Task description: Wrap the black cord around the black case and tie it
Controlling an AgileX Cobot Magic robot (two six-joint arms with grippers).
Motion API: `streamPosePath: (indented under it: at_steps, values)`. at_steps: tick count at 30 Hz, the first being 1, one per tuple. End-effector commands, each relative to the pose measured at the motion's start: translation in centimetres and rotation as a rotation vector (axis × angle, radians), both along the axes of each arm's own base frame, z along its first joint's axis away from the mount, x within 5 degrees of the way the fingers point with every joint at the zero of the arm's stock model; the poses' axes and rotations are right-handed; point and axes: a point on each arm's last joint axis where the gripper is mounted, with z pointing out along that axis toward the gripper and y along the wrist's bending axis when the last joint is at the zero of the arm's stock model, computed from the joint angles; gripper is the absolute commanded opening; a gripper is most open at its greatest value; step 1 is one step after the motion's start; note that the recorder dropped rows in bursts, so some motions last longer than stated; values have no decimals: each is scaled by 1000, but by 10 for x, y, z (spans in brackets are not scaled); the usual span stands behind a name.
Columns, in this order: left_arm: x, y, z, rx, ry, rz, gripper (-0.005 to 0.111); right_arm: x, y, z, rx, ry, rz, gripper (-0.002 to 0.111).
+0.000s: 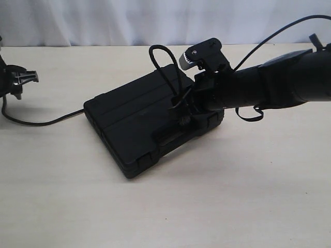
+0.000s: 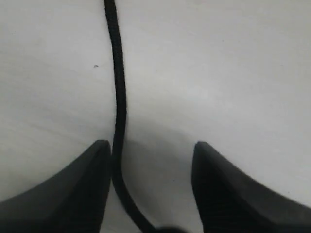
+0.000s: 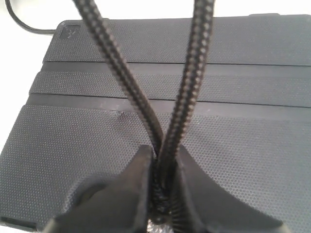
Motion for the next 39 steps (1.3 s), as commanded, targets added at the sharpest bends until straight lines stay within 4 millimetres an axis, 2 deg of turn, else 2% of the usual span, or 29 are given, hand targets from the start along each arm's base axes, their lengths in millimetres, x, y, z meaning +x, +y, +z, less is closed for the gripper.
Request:
streamPosePath:
  at_steps: [1,6,11,20,22,24,25,28,31,35,39]
  values:
    - [6,6,-11,-10,17,33,44,0,1,1,0,-7,22,4]
    - [7,20,-15,-12,5,65,44,-1,1,1,1,-6,23,4]
    - [9,18,-14,-28,-18,68,44,-1,1,1,1,-6,23,4]
    - [8,18,-38,-41,35,58,43,-1,2,1,2,-6,25,4]
    - [8,18,-38,-36,40,39,32,-1,2,1,2,-6,25,4]
    - [9,17,-38,-23,37,-12,6,-1,2,1,2,-6,25,4]
    - [11,16,-37,-17,34,-52,0,-1,2,1,2,-6,25,4]
    - [15,8,-37,-5,24,-214,0,-1,2,1,2,-6,25,4]
    - [23,-5,-22,18,-47,-323,0,-1,2,1,2,-6,25,4]
    - [32,-32,25,139,-169,-549,0,-2,2,2,-1,-17,65,4]
    - [32,-62,67,260,-253,-782,0,-5,3,3,15,-41,171,4]
